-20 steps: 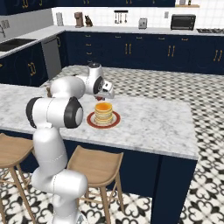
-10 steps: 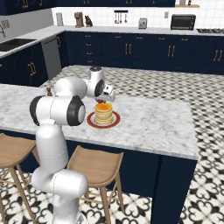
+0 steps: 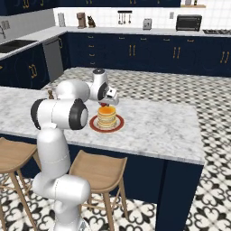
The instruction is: Take the strawberry from the fridge and place it on top of the pancake, located on the dining counter.
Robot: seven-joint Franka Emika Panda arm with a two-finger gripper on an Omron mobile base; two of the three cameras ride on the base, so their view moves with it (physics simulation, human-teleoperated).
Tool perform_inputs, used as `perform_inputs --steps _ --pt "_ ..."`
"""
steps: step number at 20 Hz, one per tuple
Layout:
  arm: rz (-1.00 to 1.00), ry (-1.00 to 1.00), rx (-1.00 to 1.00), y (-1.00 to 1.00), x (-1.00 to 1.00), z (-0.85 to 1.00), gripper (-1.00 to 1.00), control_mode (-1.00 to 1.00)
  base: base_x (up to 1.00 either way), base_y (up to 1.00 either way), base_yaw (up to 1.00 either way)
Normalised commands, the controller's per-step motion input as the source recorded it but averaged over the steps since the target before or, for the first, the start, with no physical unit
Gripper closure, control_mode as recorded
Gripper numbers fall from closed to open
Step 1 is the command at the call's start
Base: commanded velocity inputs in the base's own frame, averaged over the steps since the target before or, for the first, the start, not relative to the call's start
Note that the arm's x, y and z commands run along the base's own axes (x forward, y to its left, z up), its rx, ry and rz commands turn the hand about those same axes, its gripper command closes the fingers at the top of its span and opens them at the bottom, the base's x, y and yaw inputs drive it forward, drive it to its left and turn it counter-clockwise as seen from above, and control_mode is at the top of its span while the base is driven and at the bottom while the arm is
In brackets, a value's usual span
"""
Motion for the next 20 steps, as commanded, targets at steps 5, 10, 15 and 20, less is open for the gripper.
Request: perform_inputs --steps 5,10,15,20 --pt "0.0 -0.03 0.0 -0.16 0.0 -0.01 1.0 -1.0 0.0 0.0 0.0" --pt "0.0 0.0 0.0 -0.03 0.0 -0.19 1.0 -1.0 0.0 0.0 0.0" --pt "0.0 -0.01 0.0 0.0 0.0 -0.26 1.0 -1.0 0.0 0.0 0.0" --pt "0.0 0.0 0.0 0.0 0.17 -0.22 1.0 -1.0 0.0 0.0 0.0"
